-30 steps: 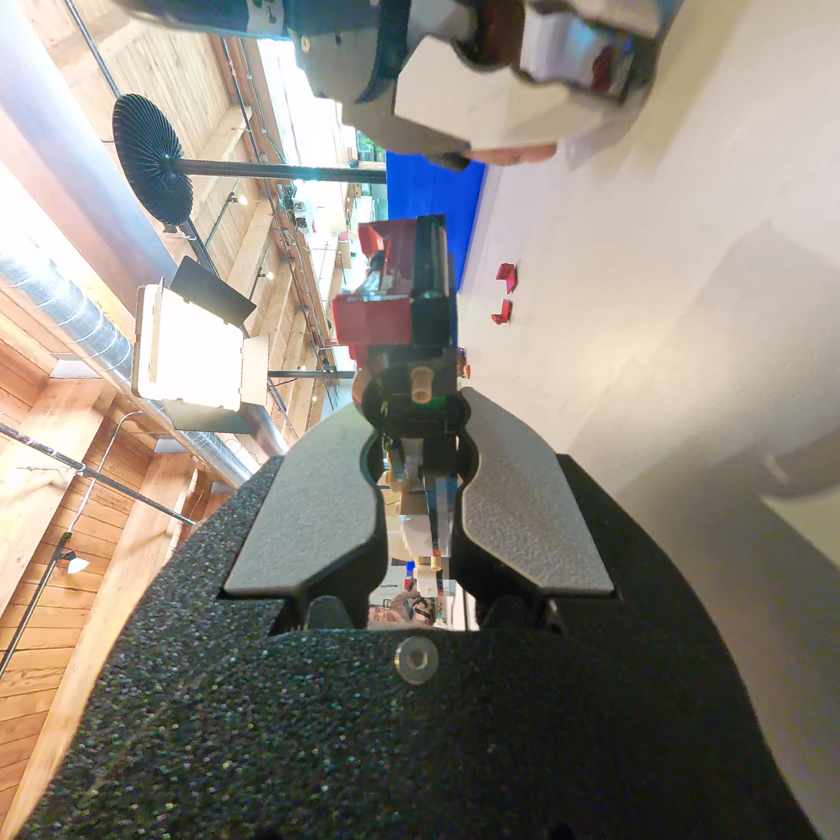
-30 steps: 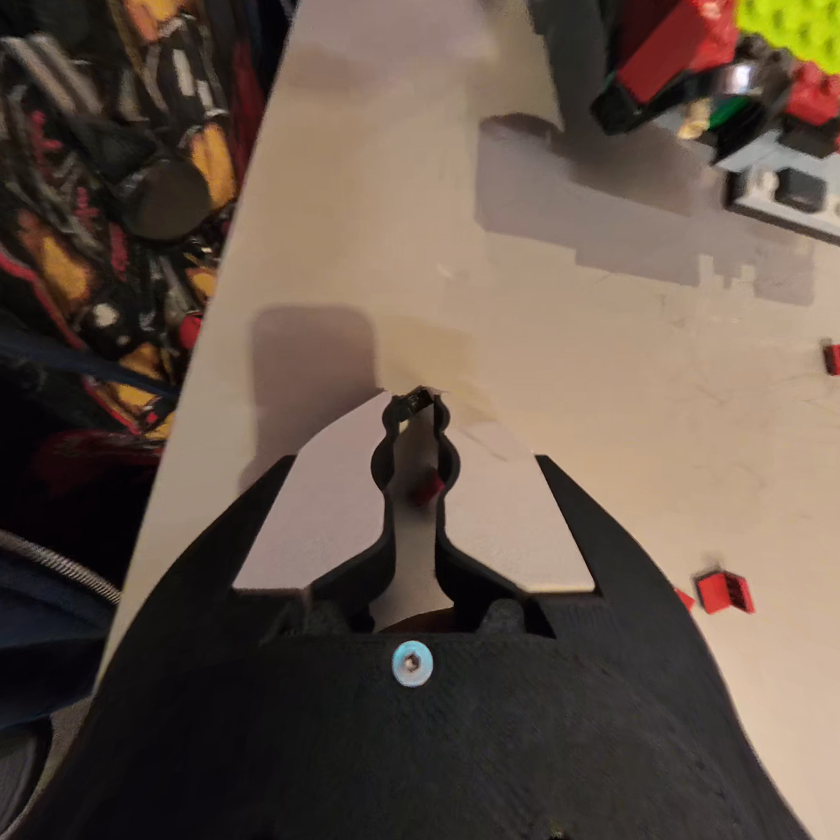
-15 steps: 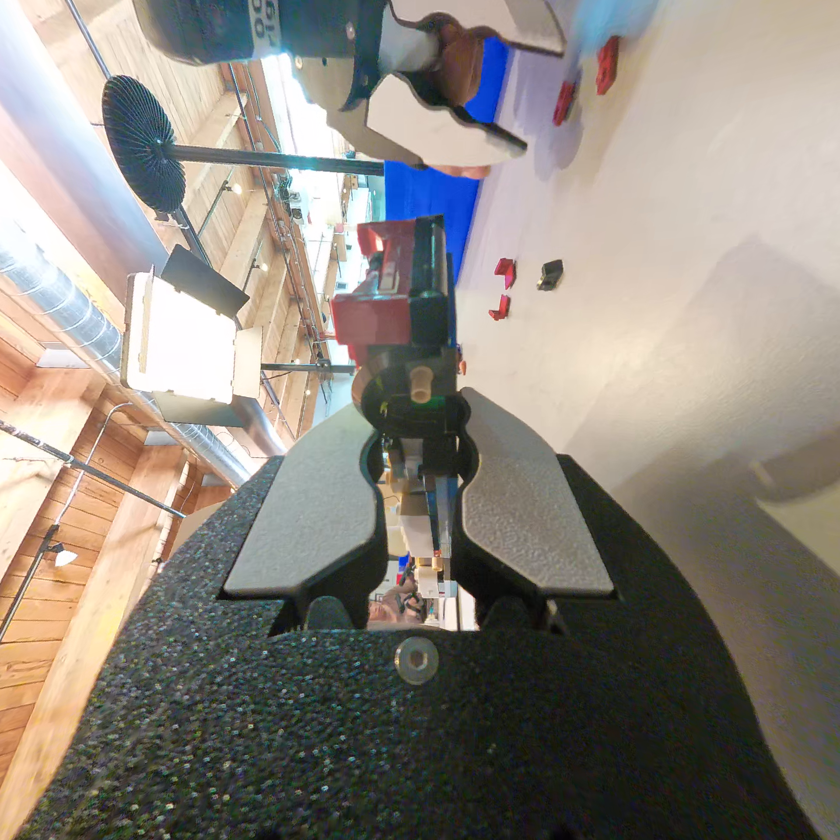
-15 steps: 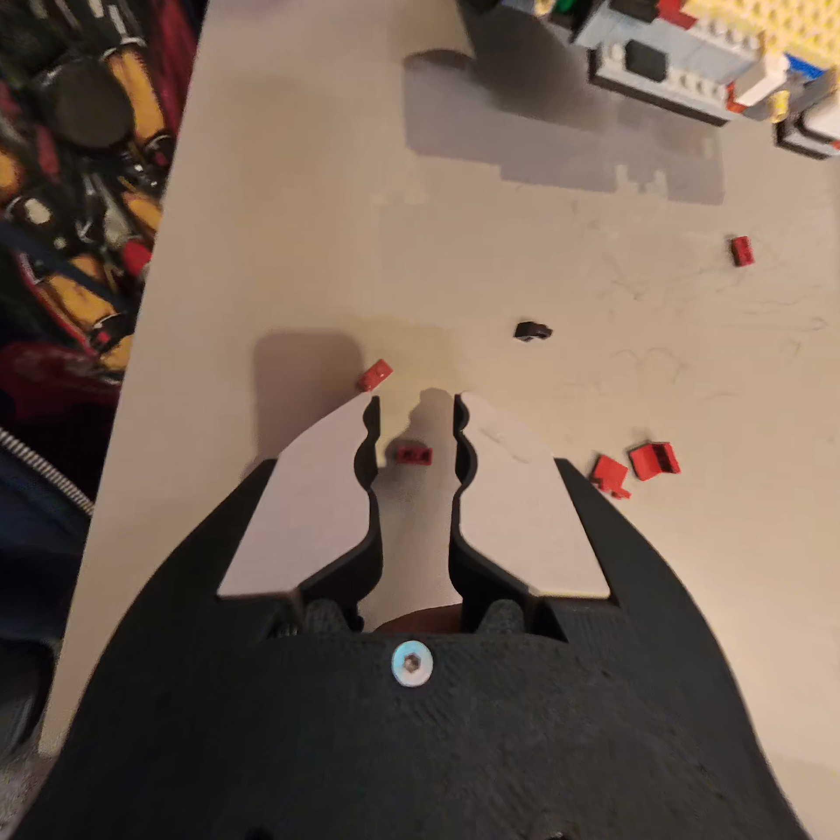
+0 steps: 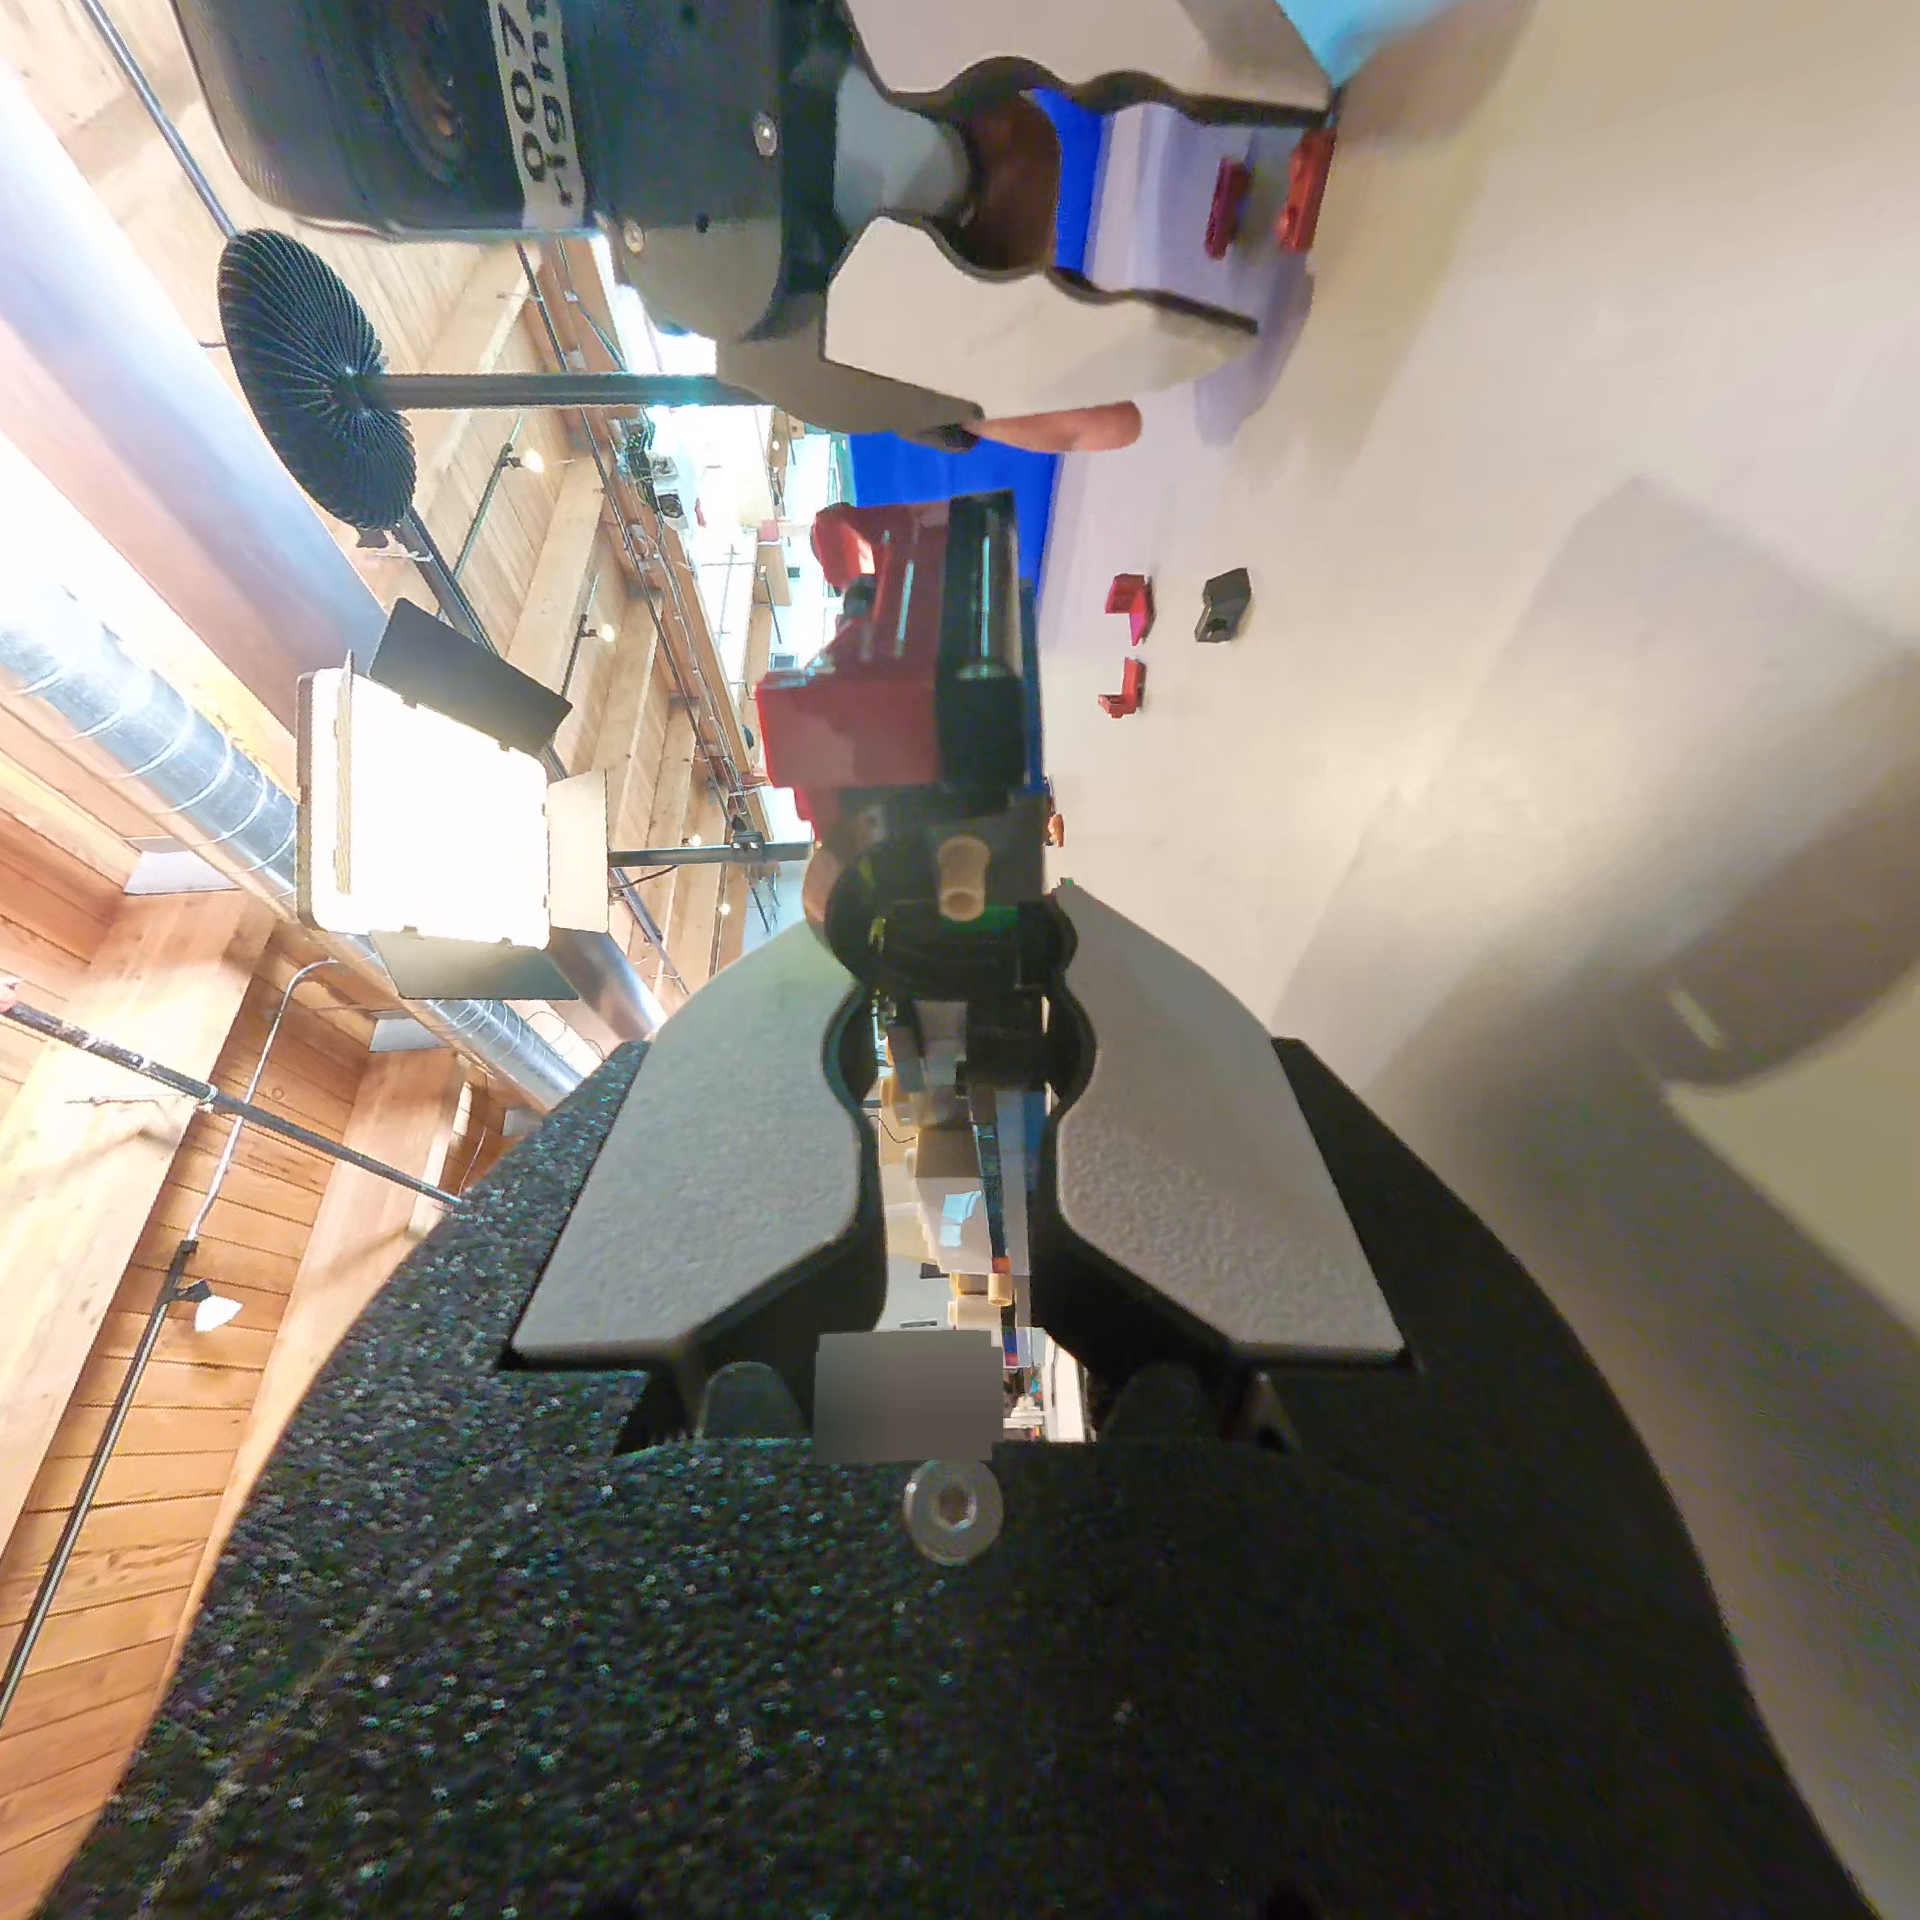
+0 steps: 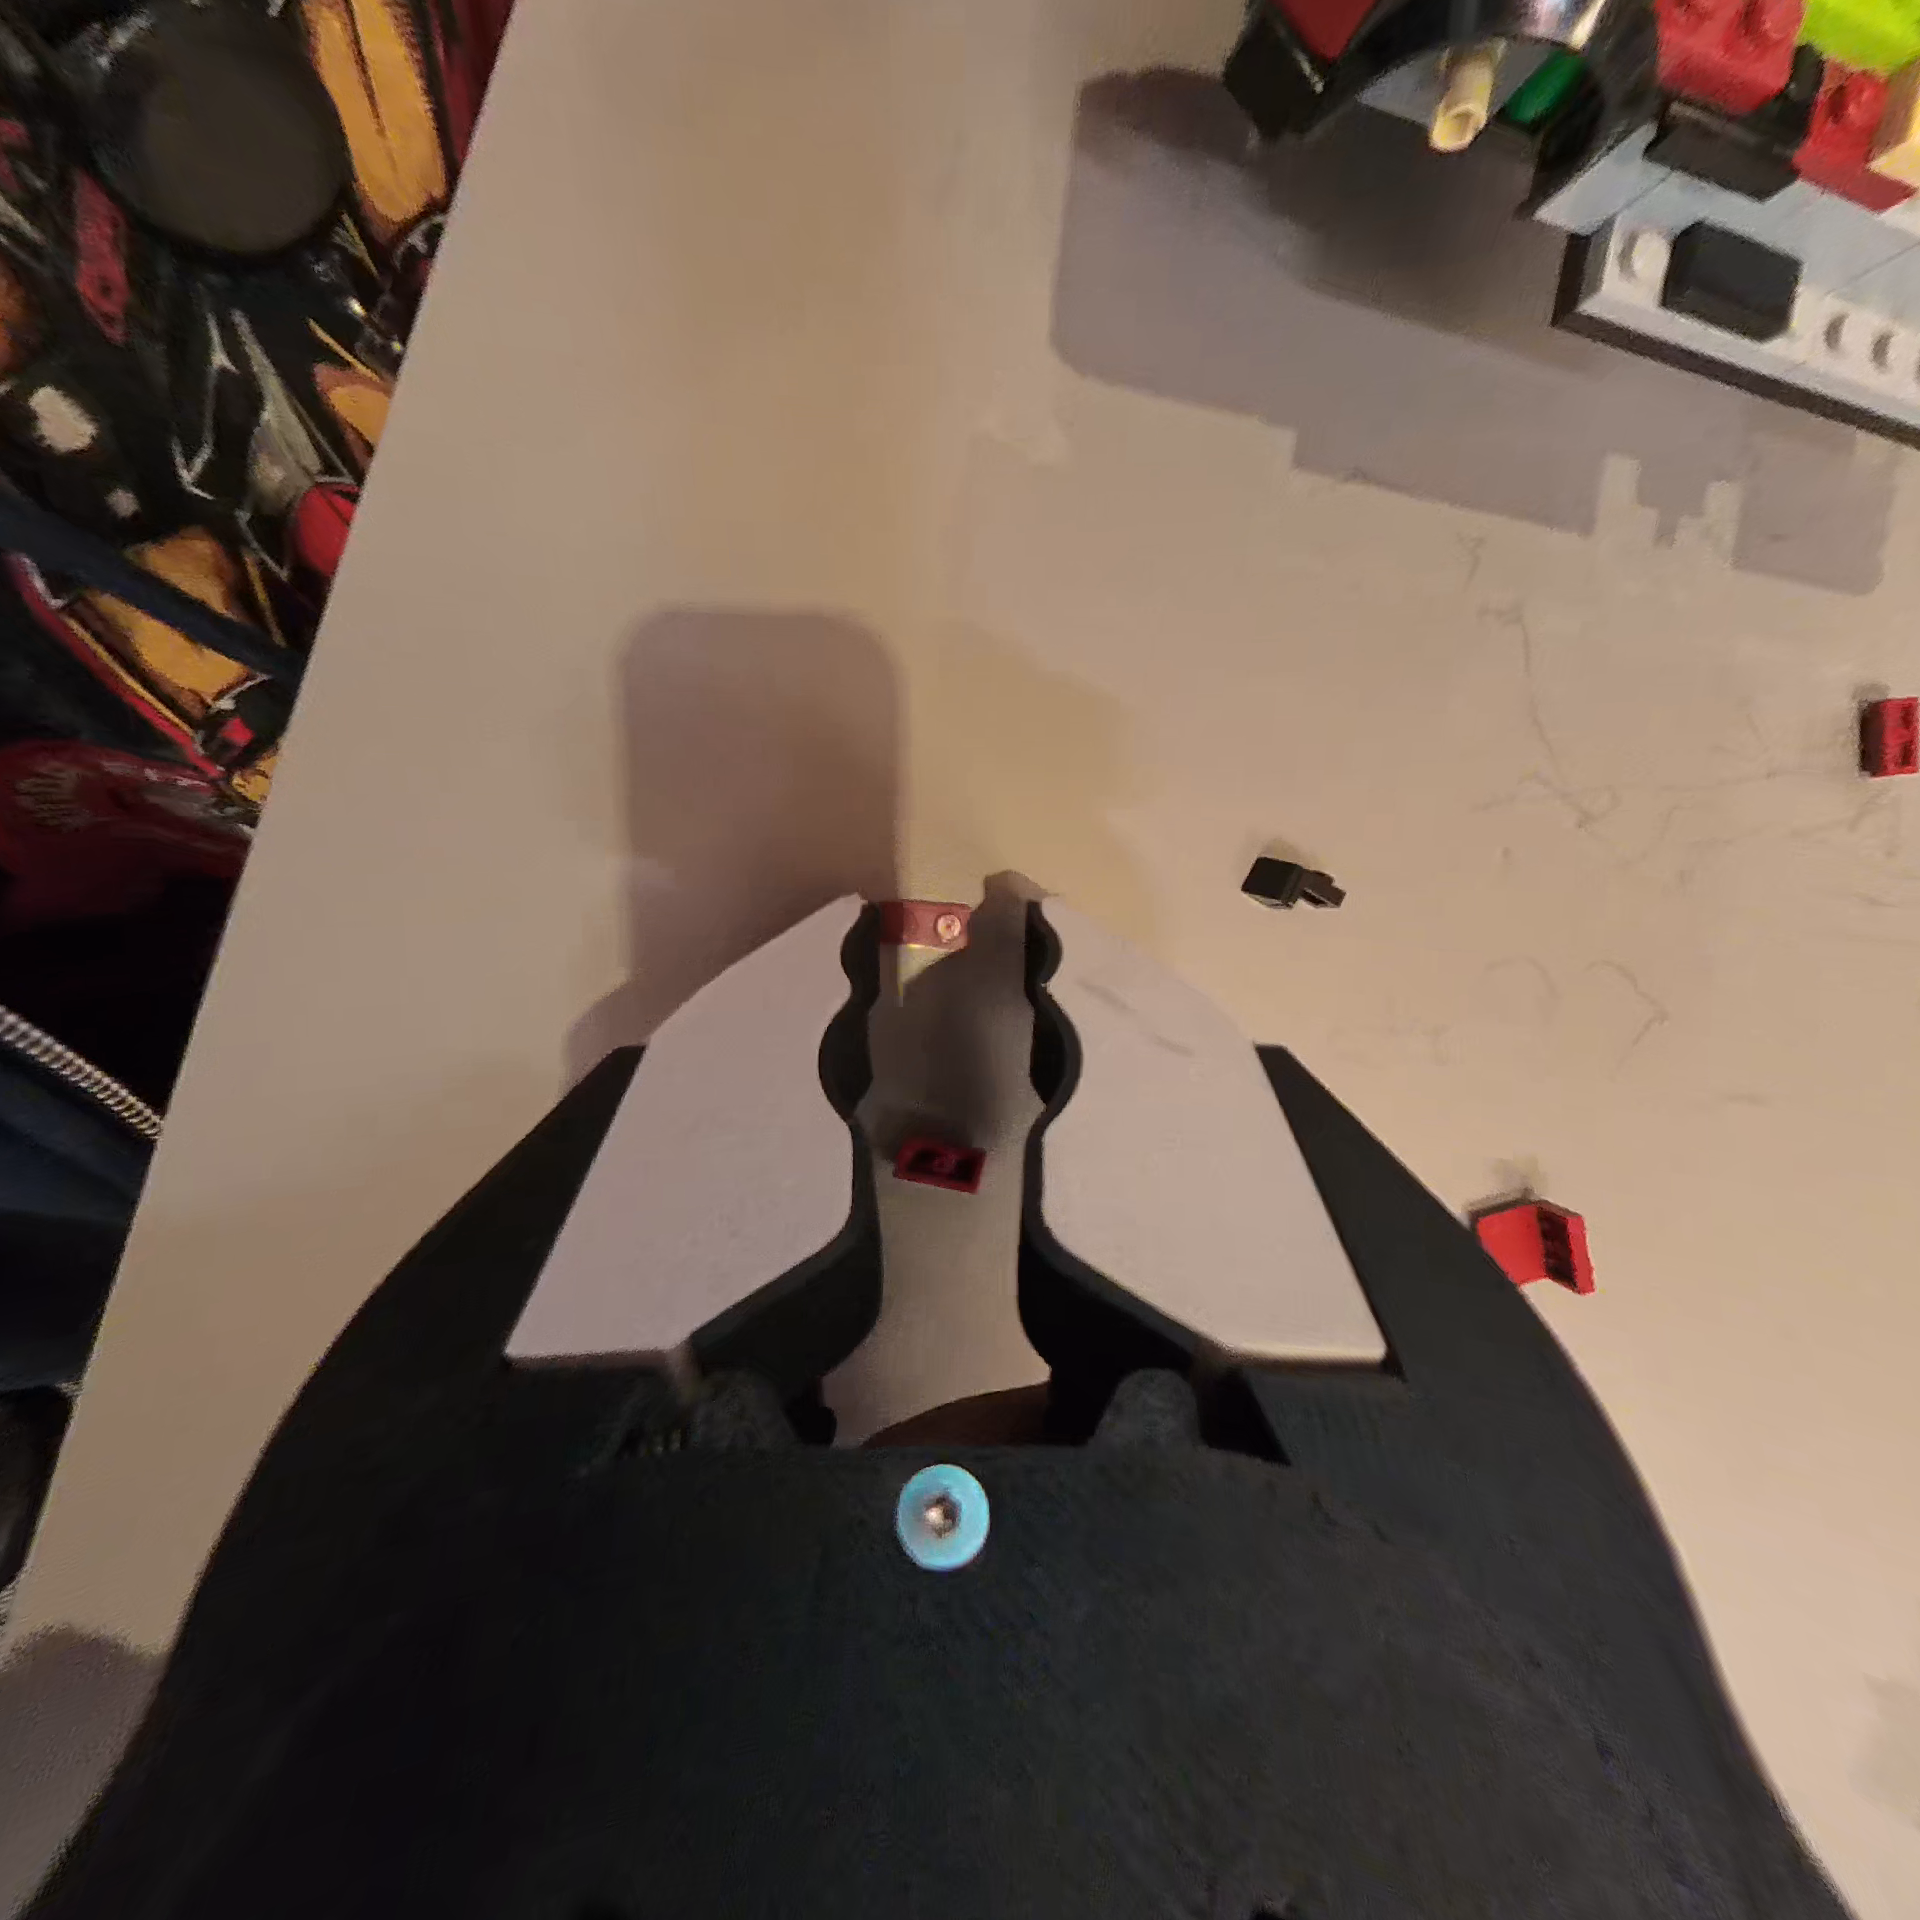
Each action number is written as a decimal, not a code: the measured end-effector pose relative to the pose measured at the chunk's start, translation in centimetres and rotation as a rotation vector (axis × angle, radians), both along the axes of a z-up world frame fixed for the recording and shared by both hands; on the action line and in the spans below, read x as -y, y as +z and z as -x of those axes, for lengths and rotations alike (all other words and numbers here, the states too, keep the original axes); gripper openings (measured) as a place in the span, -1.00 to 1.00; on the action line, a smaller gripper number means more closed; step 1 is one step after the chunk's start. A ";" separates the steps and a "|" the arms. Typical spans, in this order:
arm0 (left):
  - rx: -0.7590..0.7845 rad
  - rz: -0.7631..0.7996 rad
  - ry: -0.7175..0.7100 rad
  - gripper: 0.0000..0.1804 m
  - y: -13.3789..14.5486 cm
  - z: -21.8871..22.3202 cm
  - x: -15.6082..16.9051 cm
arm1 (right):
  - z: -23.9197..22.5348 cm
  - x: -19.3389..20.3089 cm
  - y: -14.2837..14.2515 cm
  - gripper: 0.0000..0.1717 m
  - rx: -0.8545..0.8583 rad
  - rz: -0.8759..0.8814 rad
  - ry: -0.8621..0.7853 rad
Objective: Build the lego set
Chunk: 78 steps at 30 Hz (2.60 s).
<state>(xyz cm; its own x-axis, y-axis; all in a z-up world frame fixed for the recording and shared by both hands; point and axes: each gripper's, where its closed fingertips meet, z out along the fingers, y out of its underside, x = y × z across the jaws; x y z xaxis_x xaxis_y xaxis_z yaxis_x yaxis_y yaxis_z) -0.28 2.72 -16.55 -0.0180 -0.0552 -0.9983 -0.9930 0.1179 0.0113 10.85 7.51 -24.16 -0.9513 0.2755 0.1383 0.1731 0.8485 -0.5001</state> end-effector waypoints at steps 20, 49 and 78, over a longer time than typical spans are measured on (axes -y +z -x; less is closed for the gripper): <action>-0.033 -0.014 0.000 -0.69 0.1 -0.2 -0.1 | 1.2 0.6 1.3 -0.82 0.043 0.026 -0.157; -0.071 -0.109 -0.023 -0.69 1.4 -1.1 0.4 | 8.4 6.4 9.3 -0.79 -0.013 0.316 -0.199; -0.017 -0.020 0.059 -0.69 0.0 1.1 0.1 | 12.4 -2.9 0.3 -0.66 -0.045 0.053 -0.666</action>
<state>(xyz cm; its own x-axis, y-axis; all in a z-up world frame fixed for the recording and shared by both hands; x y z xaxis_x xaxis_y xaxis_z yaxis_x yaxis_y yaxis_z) -1.42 2.58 -16.52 -0.0325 -0.0370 -0.9988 -0.9978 0.0588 0.0303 -1.52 10.37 -23.91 -0.5693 0.8095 0.1438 0.6293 0.5416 -0.5574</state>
